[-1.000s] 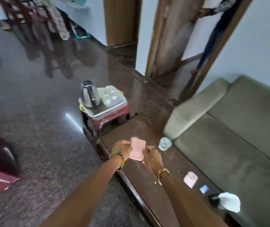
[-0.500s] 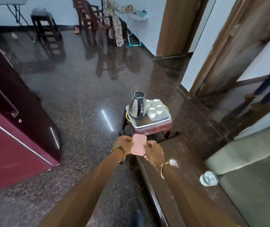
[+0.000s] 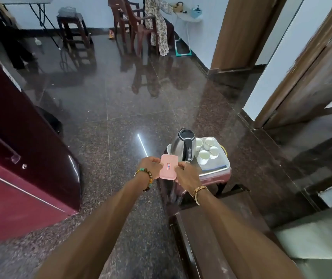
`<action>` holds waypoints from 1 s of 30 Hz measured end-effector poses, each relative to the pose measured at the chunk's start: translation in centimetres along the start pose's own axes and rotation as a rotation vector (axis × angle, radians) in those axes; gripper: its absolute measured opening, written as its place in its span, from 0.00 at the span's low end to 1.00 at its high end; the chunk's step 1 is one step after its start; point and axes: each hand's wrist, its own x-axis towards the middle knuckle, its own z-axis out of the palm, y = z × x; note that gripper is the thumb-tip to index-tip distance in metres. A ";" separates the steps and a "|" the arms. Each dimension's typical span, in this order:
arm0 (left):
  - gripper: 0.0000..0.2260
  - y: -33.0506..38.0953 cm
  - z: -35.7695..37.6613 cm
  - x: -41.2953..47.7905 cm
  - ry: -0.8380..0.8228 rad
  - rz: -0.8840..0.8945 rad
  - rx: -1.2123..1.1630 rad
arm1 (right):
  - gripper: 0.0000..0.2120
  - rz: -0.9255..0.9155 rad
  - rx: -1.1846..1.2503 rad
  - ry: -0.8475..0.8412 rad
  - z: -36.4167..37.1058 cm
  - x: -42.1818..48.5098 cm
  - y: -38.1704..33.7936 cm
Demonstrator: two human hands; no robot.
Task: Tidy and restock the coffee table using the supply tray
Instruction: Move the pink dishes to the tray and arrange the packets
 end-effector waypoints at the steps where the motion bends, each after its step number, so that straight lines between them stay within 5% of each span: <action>1: 0.10 0.4 -0.2 0.9 -0.003 -0.003 0.000 | 0.16 0.009 -0.006 0.003 0.1 1.0 -0.4; 8: 0.09 2.0 -2.7 9.6 -0.048 -0.068 0.036 | 0.17 0.101 -0.008 0.028 3.6 7.3 -2.8; 15: 0.13 9.1 -2.7 15.7 -0.269 0.016 0.175 | 0.14 0.197 0.019 0.198 3.0 12.3 -6.6; 30: 0.18 13.2 15.1 18.2 -0.671 0.062 0.416 | 0.15 0.460 0.232 0.607 -7.5 14.3 1.3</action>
